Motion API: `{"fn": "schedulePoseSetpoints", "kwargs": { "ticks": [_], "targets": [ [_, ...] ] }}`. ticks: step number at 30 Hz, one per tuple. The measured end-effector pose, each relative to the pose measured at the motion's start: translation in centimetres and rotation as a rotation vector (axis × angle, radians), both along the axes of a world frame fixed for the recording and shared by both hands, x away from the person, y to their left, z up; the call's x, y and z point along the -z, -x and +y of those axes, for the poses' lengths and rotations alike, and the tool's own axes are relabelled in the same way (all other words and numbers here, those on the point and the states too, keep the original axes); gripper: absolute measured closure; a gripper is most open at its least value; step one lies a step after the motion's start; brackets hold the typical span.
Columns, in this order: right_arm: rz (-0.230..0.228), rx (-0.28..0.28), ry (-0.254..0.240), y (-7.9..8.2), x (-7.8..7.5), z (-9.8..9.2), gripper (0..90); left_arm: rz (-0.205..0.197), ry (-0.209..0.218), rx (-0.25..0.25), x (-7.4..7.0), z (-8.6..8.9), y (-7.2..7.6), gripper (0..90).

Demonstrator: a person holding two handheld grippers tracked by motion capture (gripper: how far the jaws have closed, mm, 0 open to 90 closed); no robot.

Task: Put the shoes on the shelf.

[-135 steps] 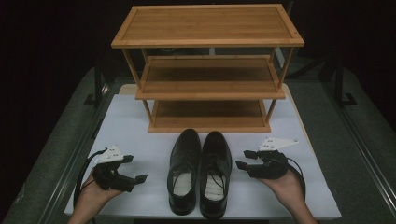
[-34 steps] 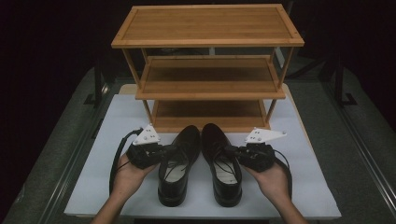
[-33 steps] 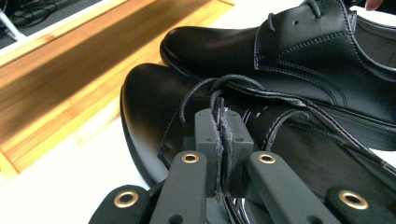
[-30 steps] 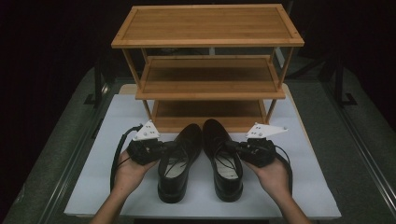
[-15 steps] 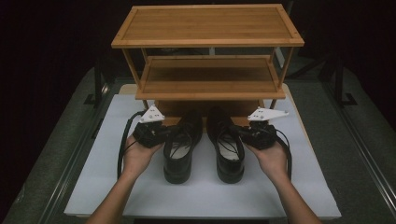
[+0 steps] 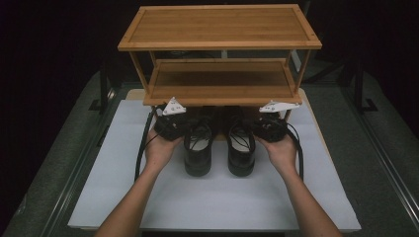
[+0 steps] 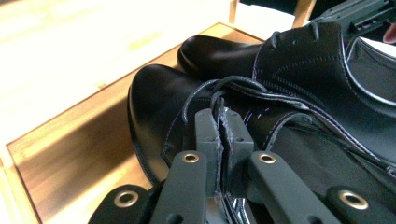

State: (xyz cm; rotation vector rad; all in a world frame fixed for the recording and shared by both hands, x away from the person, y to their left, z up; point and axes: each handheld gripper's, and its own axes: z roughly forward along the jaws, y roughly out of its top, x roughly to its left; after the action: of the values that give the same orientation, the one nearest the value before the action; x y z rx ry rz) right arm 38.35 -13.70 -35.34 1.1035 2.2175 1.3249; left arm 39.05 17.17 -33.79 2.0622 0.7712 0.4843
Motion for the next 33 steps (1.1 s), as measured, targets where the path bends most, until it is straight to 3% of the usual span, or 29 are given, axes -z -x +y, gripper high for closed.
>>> {"fn": "schedulePoseSetpoints", "kwargs": {
  "ticks": [6, 11, 19, 24, 29, 33],
  "targets": [
    [-0.003, 0.02, 0.024, -1.7, 0.5, 0.4, 87.0, -0.022, -0.028, -0.02, 0.8, -1.0, -1.7, 87.4],
    [-0.008, 0.041, 0.028, -2.9, 1.2, 0.5, 86.9, -0.018, -0.024, -0.057, 1.8, -1.6, -3.0, 87.3],
    [-0.028, 0.059, 0.045, -4.0, 1.7, 1.2, 86.9, -0.05, -0.013, -0.085, 3.0, -2.5, -4.0, 87.3],
    [-0.025, 0.061, 0.063, -4.2, 2.3, 1.5, 86.8, -0.045, -0.044, -0.058, 3.7, -2.9, -4.1, 87.1],
    [-0.016, 0.06, 0.055, -4.0, 2.9, 1.5, 86.4, -0.053, -0.042, -0.034, 4.0, -2.5, -3.8, 86.3],
    [-0.022, 0.055, 0.055, -3.6, 2.9, 1.6, 84.0, -0.033, -0.024, -0.001, 3.9, -2.3, -3.8, 81.5]
  ]
}}
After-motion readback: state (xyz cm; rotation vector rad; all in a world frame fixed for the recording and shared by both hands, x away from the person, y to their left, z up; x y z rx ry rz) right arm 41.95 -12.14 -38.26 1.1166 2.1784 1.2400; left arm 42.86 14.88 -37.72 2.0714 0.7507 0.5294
